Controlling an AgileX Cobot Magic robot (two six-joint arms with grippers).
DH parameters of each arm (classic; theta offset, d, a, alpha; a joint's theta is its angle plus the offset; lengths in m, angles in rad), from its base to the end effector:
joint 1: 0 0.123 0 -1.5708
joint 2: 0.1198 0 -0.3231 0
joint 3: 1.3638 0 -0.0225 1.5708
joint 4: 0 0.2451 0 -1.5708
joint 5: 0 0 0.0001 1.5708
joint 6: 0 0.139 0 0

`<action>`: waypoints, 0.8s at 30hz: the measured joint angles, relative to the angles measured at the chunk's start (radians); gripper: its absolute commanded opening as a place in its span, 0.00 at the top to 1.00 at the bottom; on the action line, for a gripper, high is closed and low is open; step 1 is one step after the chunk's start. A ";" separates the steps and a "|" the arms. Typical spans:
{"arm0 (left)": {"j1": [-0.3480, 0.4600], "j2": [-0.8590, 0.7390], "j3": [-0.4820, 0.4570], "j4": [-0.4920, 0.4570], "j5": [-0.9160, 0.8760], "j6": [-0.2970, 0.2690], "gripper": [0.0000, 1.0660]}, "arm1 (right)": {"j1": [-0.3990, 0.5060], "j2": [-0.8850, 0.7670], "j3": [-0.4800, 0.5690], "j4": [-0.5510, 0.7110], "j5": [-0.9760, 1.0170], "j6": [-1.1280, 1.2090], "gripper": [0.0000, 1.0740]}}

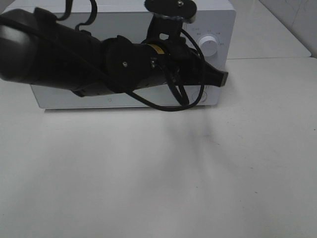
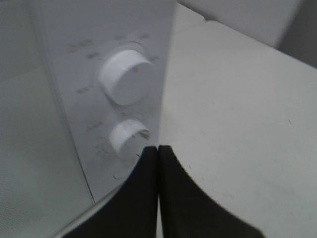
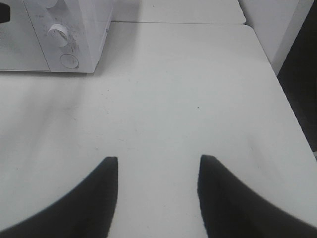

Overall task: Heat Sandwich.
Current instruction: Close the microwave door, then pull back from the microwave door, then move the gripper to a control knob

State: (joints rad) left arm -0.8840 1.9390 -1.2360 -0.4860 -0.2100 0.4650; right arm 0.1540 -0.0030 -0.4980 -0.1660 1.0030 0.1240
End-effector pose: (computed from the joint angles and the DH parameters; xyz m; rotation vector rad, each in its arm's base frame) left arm 0.3213 -0.3706 0.2275 0.7995 1.8662 -0.4749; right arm -0.0002 -0.0196 0.2606 -0.0276 1.9749 -0.0158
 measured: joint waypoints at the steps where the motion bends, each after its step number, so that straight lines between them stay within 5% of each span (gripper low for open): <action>1: 0.000 0.000 0.000 0.000 0.000 0.000 1.00 | 0.000 0.000 0.000 0.000 0.000 0.000 0.53; 5: 0.002 -0.076 0.000 0.186 0.286 -0.012 1.00 | 0.000 0.000 0.000 0.000 0.000 0.000 0.53; 9: 0.028 -0.132 0.000 0.253 0.507 0.000 1.00 | 0.000 0.000 0.000 0.002 0.000 0.000 0.53; 17: 0.185 -0.251 0.000 0.253 0.839 0.008 1.00 | 0.000 0.000 0.000 0.002 0.000 0.000 0.53; 24: 0.400 -0.373 -0.003 0.260 1.172 -0.065 0.73 | 0.000 0.000 0.000 0.002 0.000 0.000 0.53</action>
State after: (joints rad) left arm -0.4840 1.5660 -1.2390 -0.2260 0.9620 0.4000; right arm 0.1540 -0.0030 -0.4980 -0.1640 1.0030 0.1240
